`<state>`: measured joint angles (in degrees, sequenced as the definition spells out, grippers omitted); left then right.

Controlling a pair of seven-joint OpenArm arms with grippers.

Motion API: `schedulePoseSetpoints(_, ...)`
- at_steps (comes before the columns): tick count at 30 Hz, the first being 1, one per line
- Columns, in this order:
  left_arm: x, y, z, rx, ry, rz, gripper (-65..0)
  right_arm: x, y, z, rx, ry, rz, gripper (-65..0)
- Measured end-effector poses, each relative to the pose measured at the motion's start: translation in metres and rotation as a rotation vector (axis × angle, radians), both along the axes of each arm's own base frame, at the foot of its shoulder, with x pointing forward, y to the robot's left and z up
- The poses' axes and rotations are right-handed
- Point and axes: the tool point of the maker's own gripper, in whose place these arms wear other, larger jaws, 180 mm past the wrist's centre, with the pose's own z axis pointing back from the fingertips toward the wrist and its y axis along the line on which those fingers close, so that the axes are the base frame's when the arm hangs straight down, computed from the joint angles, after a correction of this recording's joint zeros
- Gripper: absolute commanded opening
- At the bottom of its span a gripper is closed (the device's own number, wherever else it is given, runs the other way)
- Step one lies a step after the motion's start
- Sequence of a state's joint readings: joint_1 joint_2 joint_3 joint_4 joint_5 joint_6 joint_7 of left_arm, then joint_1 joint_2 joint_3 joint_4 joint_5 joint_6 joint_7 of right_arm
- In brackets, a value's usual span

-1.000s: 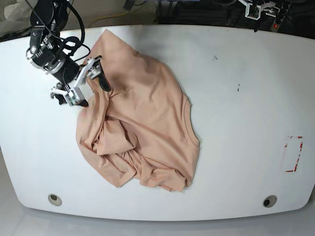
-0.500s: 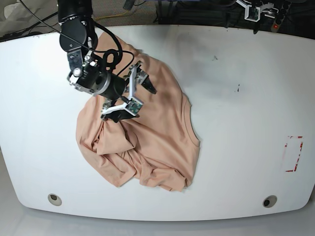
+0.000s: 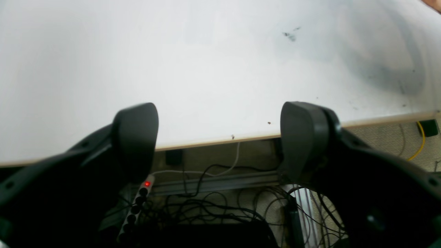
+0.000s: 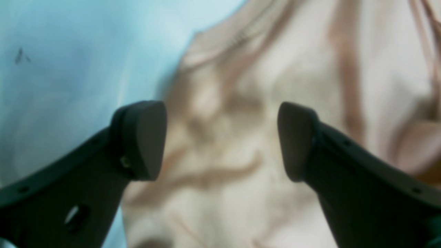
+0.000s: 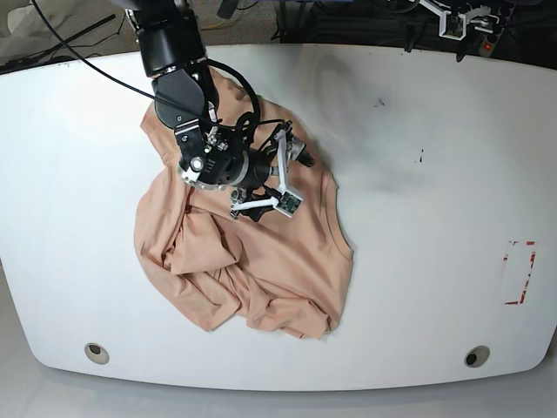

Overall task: Fold the T-shirt properly
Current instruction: 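Reach the right gripper to the peach T-shirt and pinch its fabric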

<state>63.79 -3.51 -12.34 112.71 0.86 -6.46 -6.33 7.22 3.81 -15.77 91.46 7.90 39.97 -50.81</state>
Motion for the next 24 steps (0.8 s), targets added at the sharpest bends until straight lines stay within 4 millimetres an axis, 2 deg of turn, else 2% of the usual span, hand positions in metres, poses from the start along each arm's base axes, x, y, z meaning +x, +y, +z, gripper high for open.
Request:
schedulePoseSetpoints(8,0.013,0.0,0.003,-0.001,-0.037,-0.002,-13.2,0.006,0.014,-0.017,-0.007,0.067,0.013,-16.8)
schedulePoseSetpoints(16,0.012,0.0,0.003,-0.001,-0.034,-0.003,-13.2,-0.007,0.048,-0.026,0.055,0.078,0.102,-16.8)
schedulePoseSetpoints(19,0.012,-0.001,0.002,-0.003,-0.033,-0.004,-13.2,-0.013,0.05,-0.038,0.065,0.107,0.1,-17.0)
schedulePoseSetpoints(24,0.012,0.0,0.003,0.001,-0.034,-0.009,-13.2,0.002,0.051,-0.042,0.16,0.1,-0.01,-17.4)
